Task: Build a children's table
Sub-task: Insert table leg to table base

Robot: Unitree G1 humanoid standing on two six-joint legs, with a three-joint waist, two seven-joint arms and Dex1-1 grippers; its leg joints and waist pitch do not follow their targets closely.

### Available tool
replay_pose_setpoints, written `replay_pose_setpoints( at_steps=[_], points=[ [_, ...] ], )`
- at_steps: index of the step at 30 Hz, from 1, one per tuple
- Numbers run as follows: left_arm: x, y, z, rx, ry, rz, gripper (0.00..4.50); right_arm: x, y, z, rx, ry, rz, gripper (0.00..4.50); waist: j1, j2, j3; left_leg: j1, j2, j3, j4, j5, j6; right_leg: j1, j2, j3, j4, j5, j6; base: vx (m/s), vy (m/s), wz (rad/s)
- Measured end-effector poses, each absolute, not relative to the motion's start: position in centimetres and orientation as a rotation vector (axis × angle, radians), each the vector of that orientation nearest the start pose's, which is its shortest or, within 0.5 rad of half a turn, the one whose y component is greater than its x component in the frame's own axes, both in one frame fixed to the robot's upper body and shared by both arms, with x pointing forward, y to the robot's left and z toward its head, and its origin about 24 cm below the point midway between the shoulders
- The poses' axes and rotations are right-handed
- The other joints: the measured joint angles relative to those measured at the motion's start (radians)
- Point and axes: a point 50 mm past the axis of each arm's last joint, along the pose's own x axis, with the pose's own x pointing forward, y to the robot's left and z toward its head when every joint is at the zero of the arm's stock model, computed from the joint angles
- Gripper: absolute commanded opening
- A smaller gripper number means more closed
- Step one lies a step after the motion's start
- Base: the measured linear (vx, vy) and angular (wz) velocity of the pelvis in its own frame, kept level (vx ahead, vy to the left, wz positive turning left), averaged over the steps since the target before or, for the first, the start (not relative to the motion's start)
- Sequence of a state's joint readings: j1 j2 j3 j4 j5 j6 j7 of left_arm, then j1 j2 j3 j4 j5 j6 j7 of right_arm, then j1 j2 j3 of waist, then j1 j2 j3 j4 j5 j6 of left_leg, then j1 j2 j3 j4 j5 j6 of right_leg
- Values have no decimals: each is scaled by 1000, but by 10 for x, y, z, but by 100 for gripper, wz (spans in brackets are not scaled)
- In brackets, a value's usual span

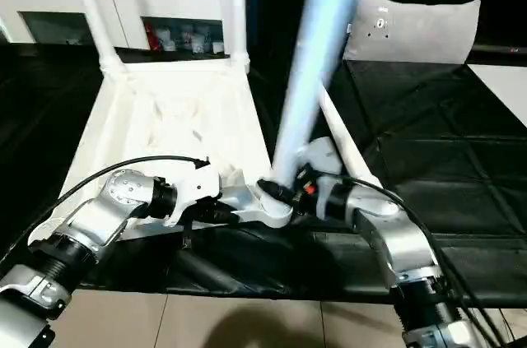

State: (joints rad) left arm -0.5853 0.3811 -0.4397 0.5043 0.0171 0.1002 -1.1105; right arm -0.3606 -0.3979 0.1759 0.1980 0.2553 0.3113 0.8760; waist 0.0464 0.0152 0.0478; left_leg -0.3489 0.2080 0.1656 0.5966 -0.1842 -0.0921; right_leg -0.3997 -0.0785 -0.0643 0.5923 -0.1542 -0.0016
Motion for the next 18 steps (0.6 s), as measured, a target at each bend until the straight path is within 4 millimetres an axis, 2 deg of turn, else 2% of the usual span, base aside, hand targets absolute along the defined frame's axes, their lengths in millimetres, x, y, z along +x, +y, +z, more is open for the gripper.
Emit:
replay_pose_setpoints(
  at_steps=[11,18],
  points=[
    [313,113,51,554,444,-1419,0,298,-145,67,-147,309,1140,190,-4,0,0,-1,0,-2,-3,0,0,0,0,-2,0,-2,1,0,0,0],
    [315,116,53,569,461,-1411,0,298,-142,66,-137,299,1140,190,-14,0,0,-1,0,-3,-6,0,0,0,0,-2,-3,-2,2,0,0,0]
  ],
)
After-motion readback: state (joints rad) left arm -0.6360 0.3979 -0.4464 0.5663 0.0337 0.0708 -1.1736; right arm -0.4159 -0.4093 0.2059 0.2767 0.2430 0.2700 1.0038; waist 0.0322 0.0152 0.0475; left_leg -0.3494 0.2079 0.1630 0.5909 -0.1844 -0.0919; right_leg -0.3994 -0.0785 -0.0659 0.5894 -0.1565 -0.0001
